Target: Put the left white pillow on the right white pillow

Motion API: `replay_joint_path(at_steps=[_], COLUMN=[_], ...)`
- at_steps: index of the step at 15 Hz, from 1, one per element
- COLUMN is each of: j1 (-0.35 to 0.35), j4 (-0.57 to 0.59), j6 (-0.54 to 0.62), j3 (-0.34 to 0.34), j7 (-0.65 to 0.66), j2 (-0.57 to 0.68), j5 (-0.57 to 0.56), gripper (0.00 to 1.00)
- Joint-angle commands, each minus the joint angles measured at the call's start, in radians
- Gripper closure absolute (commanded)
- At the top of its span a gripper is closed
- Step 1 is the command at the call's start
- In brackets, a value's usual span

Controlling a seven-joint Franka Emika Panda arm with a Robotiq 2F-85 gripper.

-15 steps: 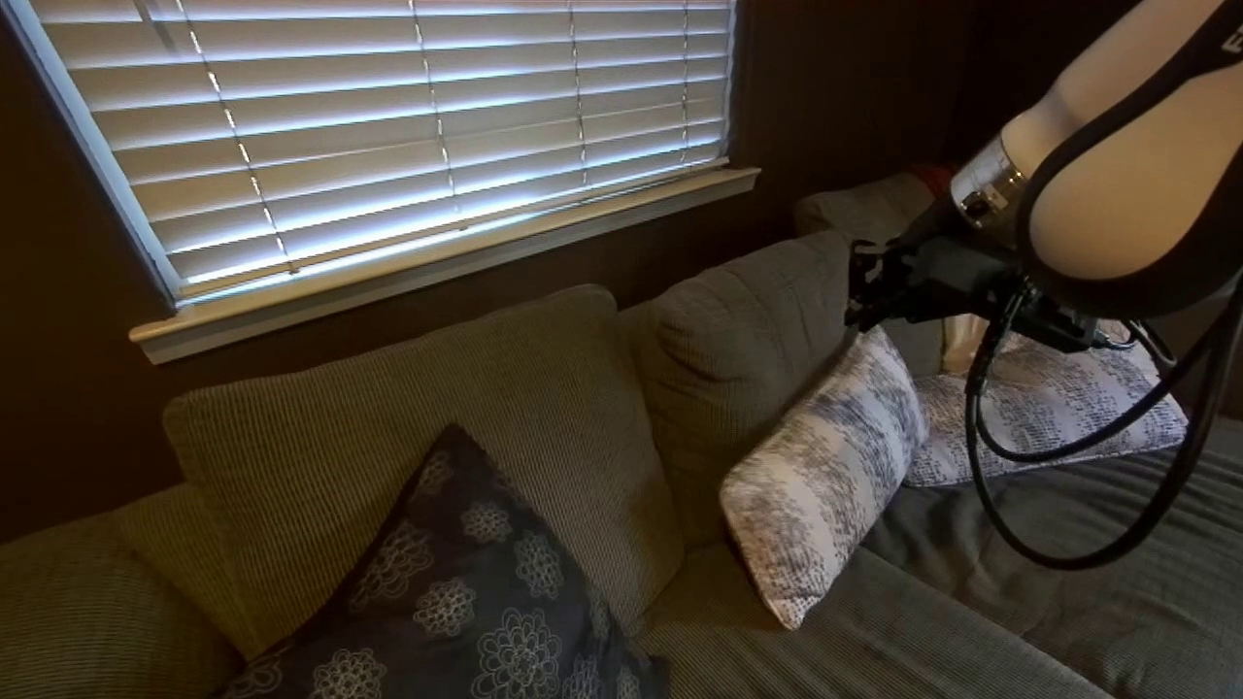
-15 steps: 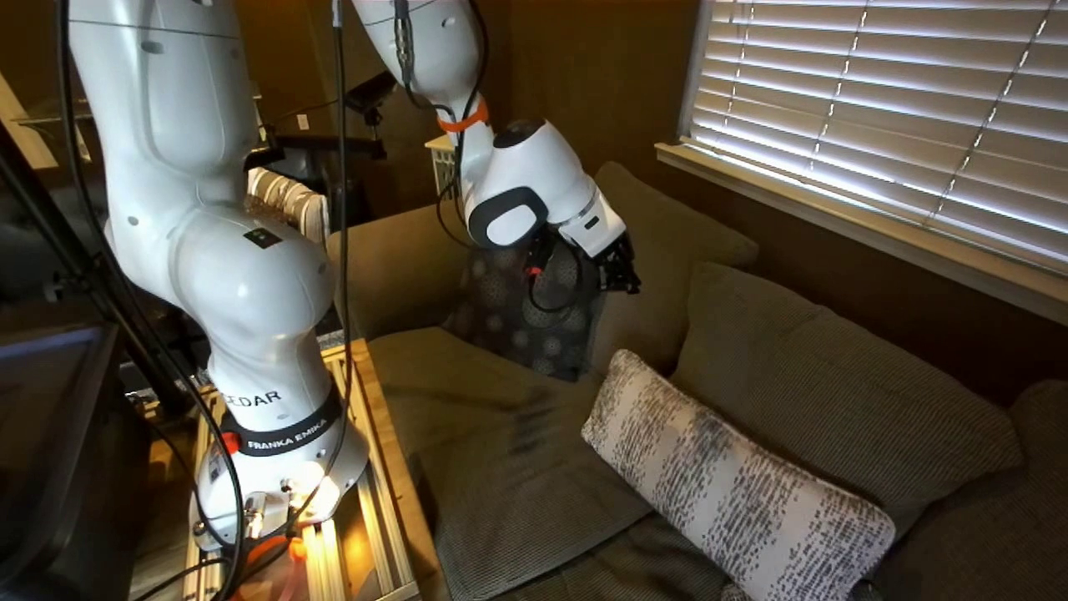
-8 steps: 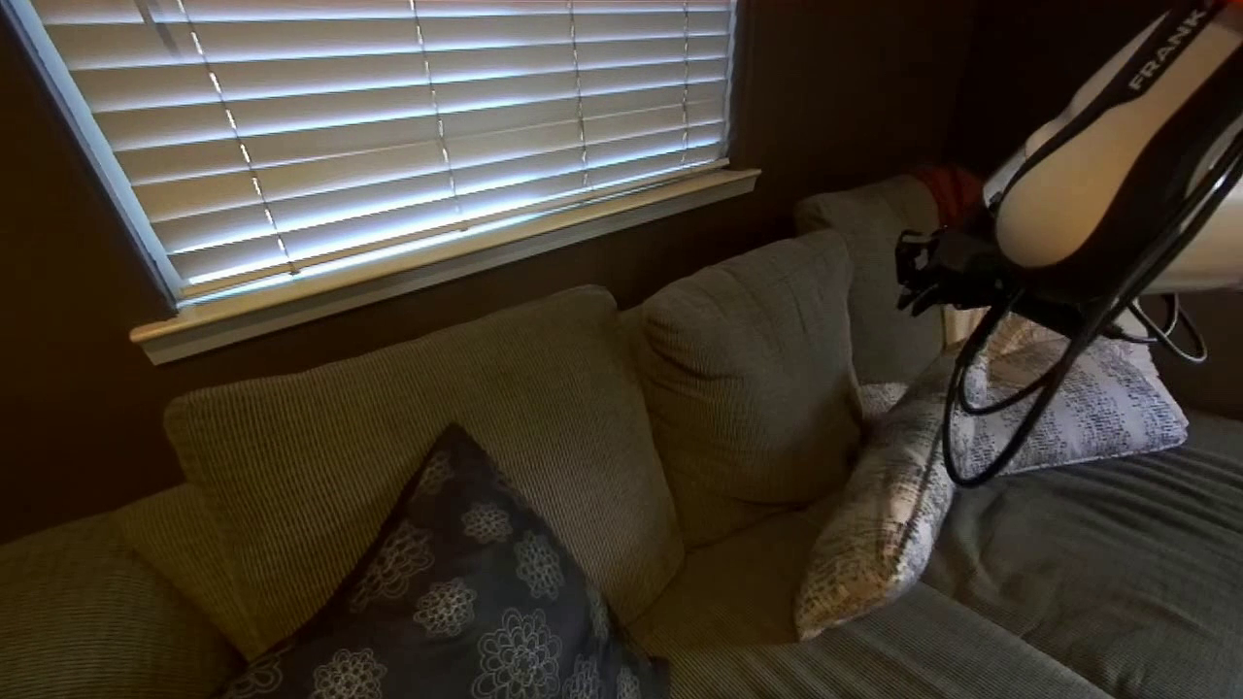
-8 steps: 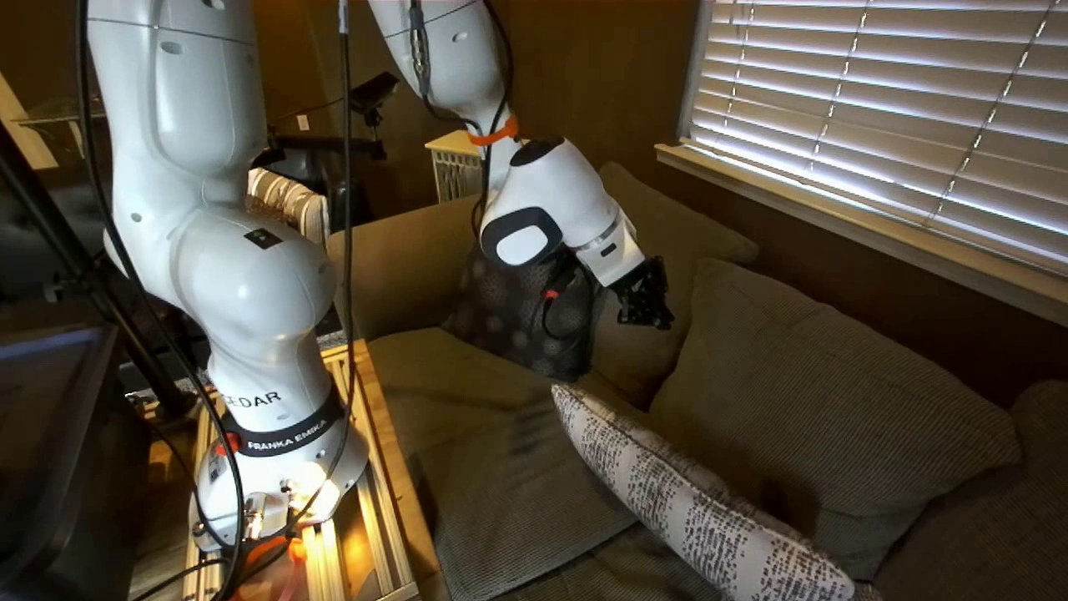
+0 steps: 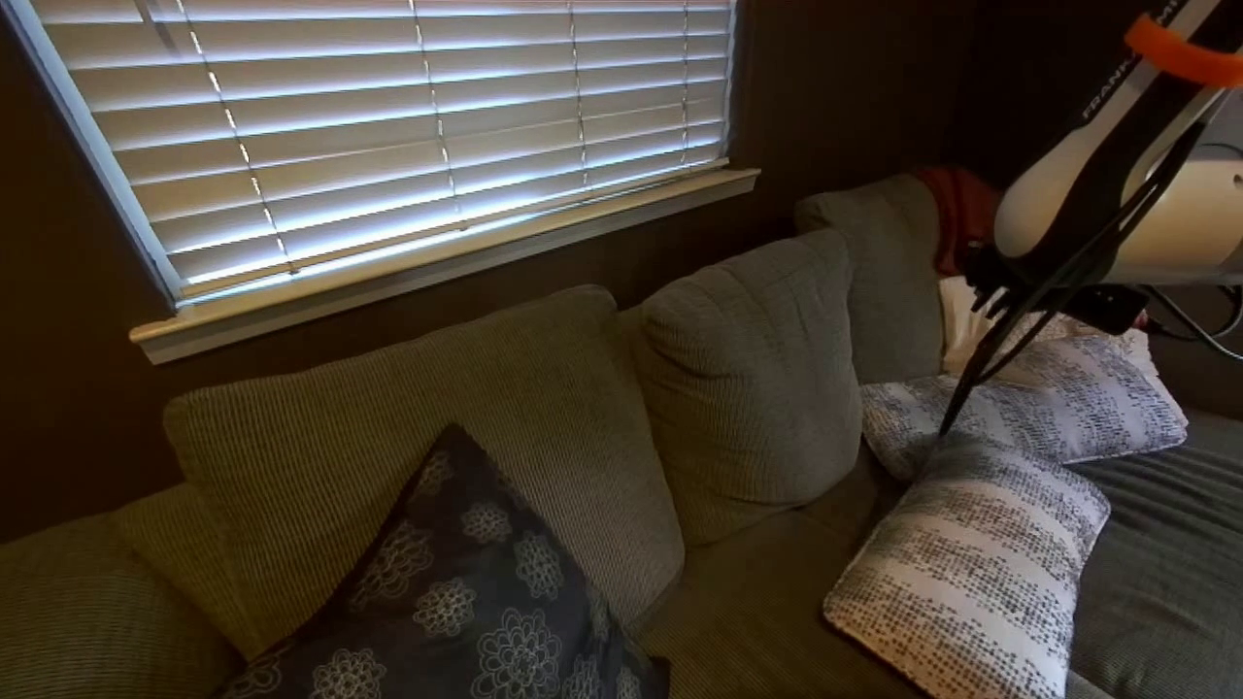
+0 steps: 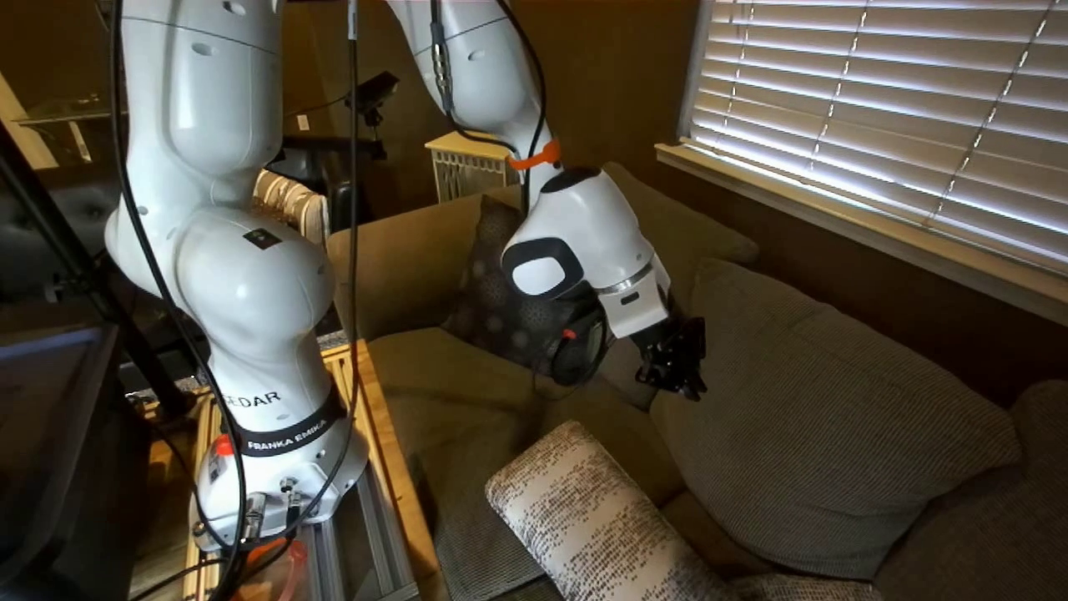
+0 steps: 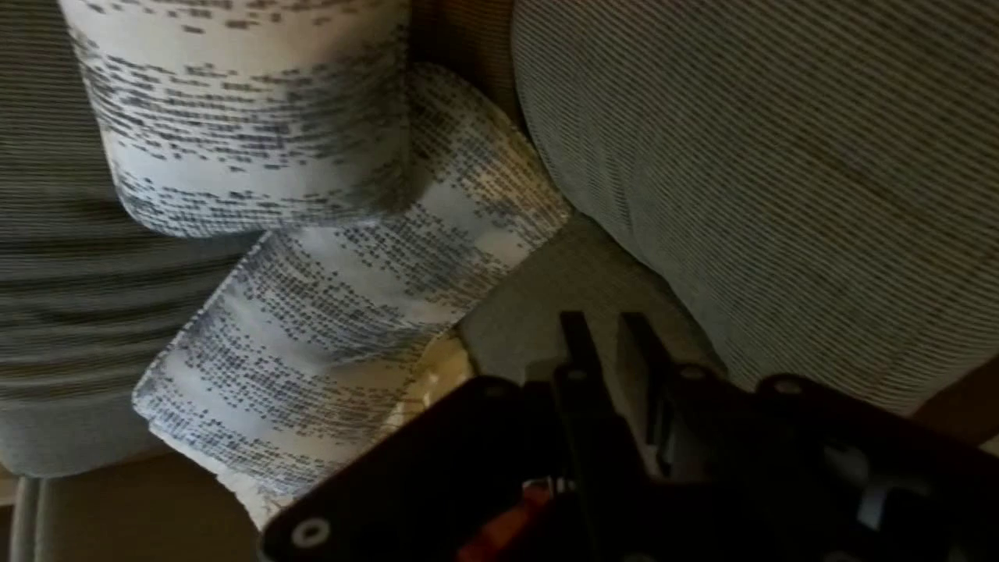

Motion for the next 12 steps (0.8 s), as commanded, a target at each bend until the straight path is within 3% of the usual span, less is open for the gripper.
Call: replay_joint_path(at_steps=[1,2,4,10,11,12], j1=[-0.035,-0.059,-0.113,-0.322,-0.265,-0.294], j4=[0.03,0.035,0.054,0.145,0.093,0.105], j6=[-0.125,-0.184,-0.271,-0.435,-0.391,-0.405], j3=[-0.003,0.007,0.036,0.159,0.122,0.137], j7=[0.013,0.007,-0.008,-0.041,-0.023,-0.024], j2=[0.061,0.051,0.059,0.168,0.107,0.125], j5=[0.002,-0.01,-0.022,0.019,-0.004,-0.004], gripper=[0.8,0.58,0.53,0.12,0.31,0.25])
